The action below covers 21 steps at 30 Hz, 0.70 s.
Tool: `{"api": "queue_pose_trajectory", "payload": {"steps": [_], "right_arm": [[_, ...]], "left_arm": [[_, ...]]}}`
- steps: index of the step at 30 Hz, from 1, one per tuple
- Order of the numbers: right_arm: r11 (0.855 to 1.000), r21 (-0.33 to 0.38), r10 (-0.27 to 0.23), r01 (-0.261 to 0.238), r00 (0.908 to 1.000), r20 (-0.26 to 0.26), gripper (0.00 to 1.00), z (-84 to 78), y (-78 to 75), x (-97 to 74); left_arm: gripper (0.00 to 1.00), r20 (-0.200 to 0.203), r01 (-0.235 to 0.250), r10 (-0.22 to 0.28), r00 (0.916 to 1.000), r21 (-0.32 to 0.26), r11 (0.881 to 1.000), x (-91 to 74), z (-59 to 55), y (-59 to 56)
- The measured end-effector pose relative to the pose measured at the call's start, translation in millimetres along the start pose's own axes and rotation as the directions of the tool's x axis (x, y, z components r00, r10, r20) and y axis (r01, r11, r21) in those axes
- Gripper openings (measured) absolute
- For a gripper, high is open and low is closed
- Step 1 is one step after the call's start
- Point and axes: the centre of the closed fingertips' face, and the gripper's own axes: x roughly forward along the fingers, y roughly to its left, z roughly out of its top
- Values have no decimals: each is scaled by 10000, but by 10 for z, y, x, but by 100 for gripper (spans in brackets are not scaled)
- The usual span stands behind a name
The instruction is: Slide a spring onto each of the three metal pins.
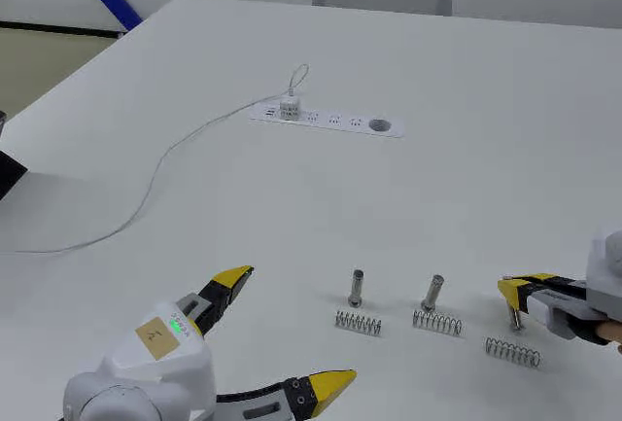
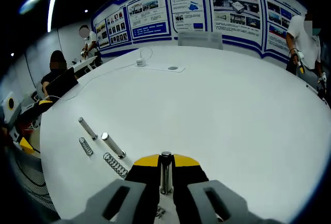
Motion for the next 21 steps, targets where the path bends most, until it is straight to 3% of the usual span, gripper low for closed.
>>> {"api": "queue_pose_trajectory", "payload": {"steps": [9, 21], "right_arm": [[9995, -318, 2, 0, 10000, 46, 8, 1, 3, -61], [9997, -224, -130, 135, 9997, 226, 8, 24, -5, -119]], "left_arm": [[89, 12, -13, 13, 10000, 103, 9999, -4, 13, -2], [89, 80, -7, 6, 10000, 60, 10000, -9, 37, -1]]}}
